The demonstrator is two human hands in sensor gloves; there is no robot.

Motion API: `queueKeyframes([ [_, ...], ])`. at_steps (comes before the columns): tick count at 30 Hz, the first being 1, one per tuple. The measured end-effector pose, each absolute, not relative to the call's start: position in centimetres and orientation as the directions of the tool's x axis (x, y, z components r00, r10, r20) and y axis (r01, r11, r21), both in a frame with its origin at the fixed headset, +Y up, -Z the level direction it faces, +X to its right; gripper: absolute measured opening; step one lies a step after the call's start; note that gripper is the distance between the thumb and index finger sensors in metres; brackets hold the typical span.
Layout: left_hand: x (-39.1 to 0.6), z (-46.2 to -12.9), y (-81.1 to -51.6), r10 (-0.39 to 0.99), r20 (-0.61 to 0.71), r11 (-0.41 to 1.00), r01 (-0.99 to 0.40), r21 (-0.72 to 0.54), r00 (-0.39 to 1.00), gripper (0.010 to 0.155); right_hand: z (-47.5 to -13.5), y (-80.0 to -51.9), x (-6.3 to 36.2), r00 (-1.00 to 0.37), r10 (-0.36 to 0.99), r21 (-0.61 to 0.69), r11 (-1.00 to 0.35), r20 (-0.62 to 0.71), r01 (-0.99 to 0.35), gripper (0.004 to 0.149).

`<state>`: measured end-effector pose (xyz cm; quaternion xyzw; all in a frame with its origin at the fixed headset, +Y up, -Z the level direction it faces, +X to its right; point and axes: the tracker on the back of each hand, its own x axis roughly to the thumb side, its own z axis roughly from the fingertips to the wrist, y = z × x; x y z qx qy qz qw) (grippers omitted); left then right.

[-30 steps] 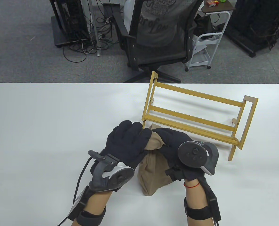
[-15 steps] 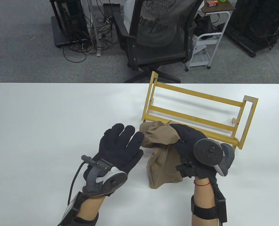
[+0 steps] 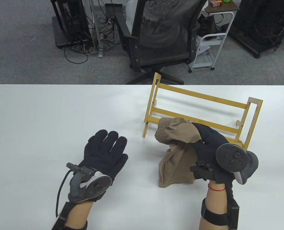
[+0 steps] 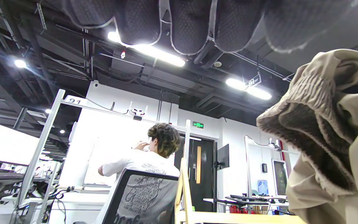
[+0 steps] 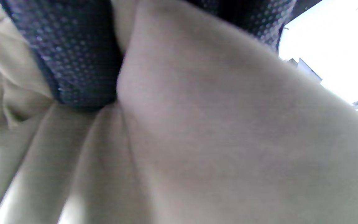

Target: Hang shorts on book rack

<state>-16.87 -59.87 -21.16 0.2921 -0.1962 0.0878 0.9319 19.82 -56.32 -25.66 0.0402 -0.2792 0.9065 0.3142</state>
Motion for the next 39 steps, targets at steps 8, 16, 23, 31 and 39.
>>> queueKeyframes([
  [8,-18.7,-21.2,-61.6,0.054,0.376,0.835,-0.248,0.490,0.925,0.057,-25.2,-56.1,20.9,-0.802,0.555,-0.515,-0.632,0.222,-0.580,0.047],
  [16,-20.1,-21.4,-63.5,0.088,0.333,0.831,-0.253,0.495,0.939,0.057,-24.7,-55.4,22.1,-0.819,0.544,-0.578,-0.614,0.184,-0.538,0.047],
  [23,-21.3,-22.2,-64.5,0.156,0.309,0.843,-0.290,0.453,0.938,0.056,-25.6,-55.0,22.9,-0.855,0.512,-0.585,-0.670,0.081,-0.456,0.048],
  [31,-21.5,-22.6,-64.6,0.178,0.310,0.840,-0.308,0.445,0.934,0.056,-28.9,-54.0,23.6,-0.863,0.503,-0.521,-0.751,-0.051,-0.407,0.049],
  [39,-21.4,-22.9,-64.6,0.182,0.317,0.845,-0.313,0.434,0.931,0.056,-32.3,-53.3,24.4,-0.850,0.510,-0.524,-0.764,-0.133,-0.376,0.049],
])
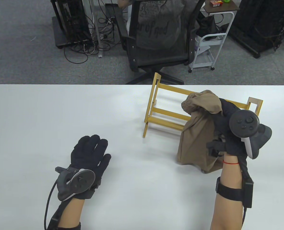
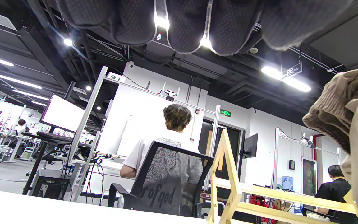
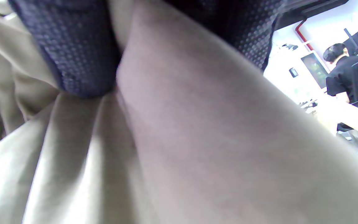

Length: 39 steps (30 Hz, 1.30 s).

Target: Hang shorts on book rack

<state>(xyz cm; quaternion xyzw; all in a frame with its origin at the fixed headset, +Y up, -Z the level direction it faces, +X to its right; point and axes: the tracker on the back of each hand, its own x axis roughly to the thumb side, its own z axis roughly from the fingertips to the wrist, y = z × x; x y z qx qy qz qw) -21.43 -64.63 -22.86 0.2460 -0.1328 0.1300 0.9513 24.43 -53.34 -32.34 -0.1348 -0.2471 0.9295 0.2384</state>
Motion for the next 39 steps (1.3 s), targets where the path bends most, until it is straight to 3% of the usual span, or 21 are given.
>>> queueKeyframes([
  [11,-21.4,-23.1,-64.7,0.198,0.315,0.841,-0.326,0.432,0.928,0.056,-36.6,-52.9,24.3,-0.837,0.498,-0.522,-0.788,-0.228,-0.326,0.049],
  [19,-21.5,-23.4,-64.7,0.207,0.322,0.841,-0.336,0.424,0.924,0.056,-39.9,-54.8,24.6,-0.784,0.498,-0.511,-0.814,-0.370,-0.275,0.050],
  [28,-21.3,-23.8,-65.0,0.223,0.326,0.845,-0.349,0.405,0.919,0.056,-42.9,-58.4,26.6,-0.687,0.531,-0.460,-0.832,-0.496,-0.311,0.050],
  [39,-21.2,-24.2,-65.5,0.215,0.315,0.860,-0.332,0.387,0.924,0.055,-44.1,-60.8,28.3,-0.630,0.519,-0.448,-0.847,-0.577,-0.287,0.049],
])
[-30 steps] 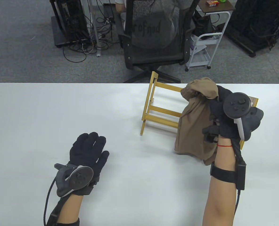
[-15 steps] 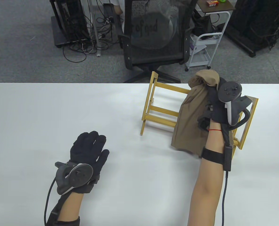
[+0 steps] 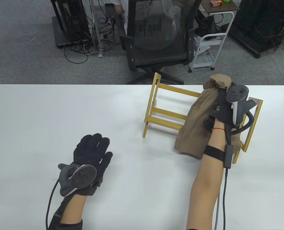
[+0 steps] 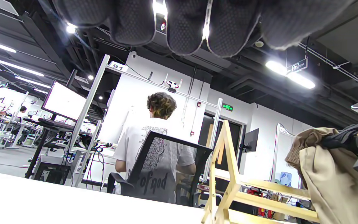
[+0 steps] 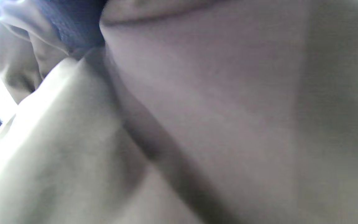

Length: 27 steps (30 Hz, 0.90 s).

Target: Hang shorts on book rack

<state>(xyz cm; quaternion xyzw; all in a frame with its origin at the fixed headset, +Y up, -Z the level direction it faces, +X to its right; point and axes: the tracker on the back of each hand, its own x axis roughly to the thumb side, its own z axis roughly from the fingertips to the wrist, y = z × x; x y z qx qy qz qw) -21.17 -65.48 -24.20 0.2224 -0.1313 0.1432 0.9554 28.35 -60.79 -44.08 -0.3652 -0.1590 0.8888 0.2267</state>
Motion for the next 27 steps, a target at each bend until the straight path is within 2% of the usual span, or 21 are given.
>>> queueKeyframes([
  [7,-21.2,-24.4,-65.6,0.223,0.315,0.864,-0.336,0.376,0.923,0.055,-45.8,-62.6,28.2,-0.605,0.500,-0.396,-0.865,-0.620,-0.309,0.056],
  [12,-21.4,-24.6,-65.4,0.224,0.311,0.860,-0.337,0.383,0.924,0.055,-46.1,-63.5,27.8,-0.621,0.500,-0.378,-0.865,-0.604,-0.329,0.060],
  [27,-21.5,-24.5,-65.5,0.235,0.332,0.854,-0.357,0.379,0.914,0.055,-44.7,-61.1,26.1,-0.703,0.472,-0.413,-0.869,-0.532,-0.271,0.057],
])
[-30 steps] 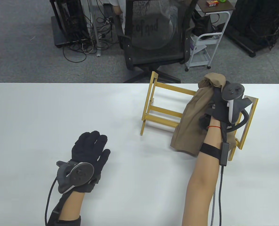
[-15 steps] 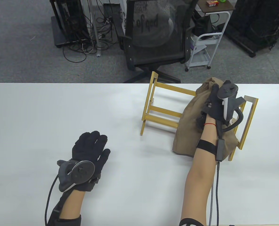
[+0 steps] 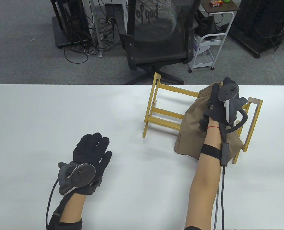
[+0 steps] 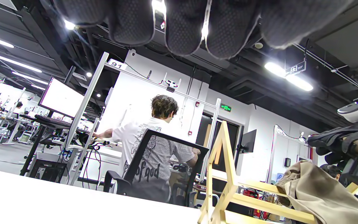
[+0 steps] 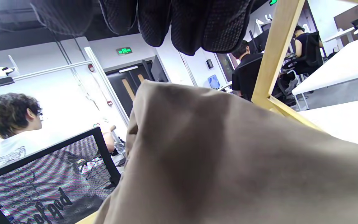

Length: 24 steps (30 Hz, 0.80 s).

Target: Hang shorts on book rack

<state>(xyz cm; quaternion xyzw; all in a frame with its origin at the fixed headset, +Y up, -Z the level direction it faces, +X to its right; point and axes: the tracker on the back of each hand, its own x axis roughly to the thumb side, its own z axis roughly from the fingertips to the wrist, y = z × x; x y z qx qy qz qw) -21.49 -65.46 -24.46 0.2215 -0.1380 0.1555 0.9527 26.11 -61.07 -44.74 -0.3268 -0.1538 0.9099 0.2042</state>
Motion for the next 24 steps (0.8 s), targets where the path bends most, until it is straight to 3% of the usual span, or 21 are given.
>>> queueKeyframes([
  [24,-21.9,-24.1,-65.4,0.257,0.376,0.836,-0.400,0.376,0.890,0.054,-39.2,-59.7,20.5,-0.858,0.406,-0.558,-0.810,-0.313,-0.180,0.055],
])
